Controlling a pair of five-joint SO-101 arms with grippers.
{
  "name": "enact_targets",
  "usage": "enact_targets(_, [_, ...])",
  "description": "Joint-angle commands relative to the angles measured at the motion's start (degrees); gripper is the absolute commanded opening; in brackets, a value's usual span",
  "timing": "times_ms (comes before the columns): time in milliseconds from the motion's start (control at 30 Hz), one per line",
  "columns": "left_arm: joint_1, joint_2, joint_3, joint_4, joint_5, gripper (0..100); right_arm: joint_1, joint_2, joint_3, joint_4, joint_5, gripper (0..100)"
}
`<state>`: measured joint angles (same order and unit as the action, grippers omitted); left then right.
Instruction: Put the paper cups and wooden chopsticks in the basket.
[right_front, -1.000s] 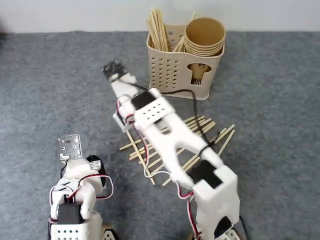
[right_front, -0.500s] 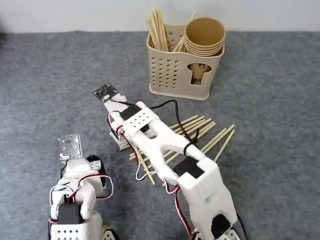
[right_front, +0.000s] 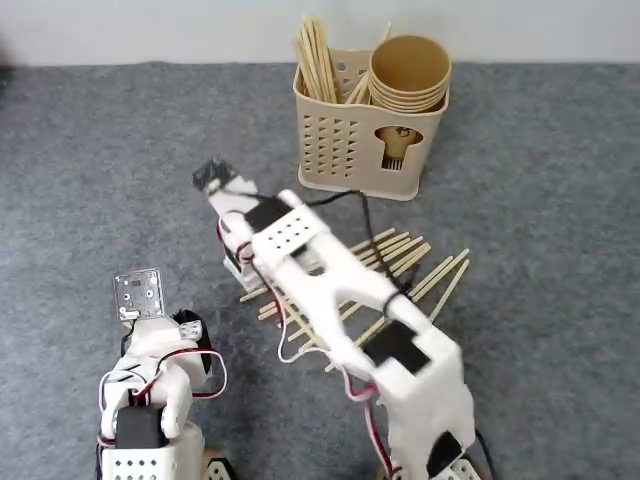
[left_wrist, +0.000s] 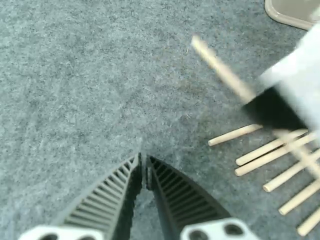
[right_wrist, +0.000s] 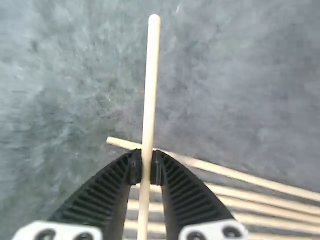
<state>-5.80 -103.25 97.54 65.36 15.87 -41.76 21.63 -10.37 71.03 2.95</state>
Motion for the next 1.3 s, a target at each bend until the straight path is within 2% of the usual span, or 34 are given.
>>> enact_targets(0, [-0.09, -0.79, -1.1, 0.18, -0.26, 1, 1.98, -13.93, -0.79, 2.51, 1.85, 0.8])
enact_targets(167, [-0.09, -0.79, -1.1, 0.18, -0.26, 1, 5.93, -26.59, -0.79, -3.56, 7.56, 0.8])
enact_targets(433, [-0.09, -0.79, -1.1, 0.18, -0.26, 1, 11.56, -32.84, -0.79, -16.66, 7.56, 0.8])
enact_targets(733, [-0.09, -0.79, -1.1, 0.18, -0.26, 1, 17.27, -31.16, 0.97, -49.19, 7.65, 0.8])
enact_targets(933, [-0.09, -0.79, -1.1, 0.18, -0.26, 1, 20.7, -25.63, 1.05, -66.68, 7.38, 0.8])
enact_targets(1067, [-0.09, -0.79, -1.1, 0.18, -0.26, 1, 22.02, -20.88, 1.14, -73.27, 7.38, 0.8])
enact_targets(1267, [-0.09, -0.79, -1.1, 0.18, -0.26, 1, 21.93, -14.55, 3.69, -74.33, 7.65, 0.8])
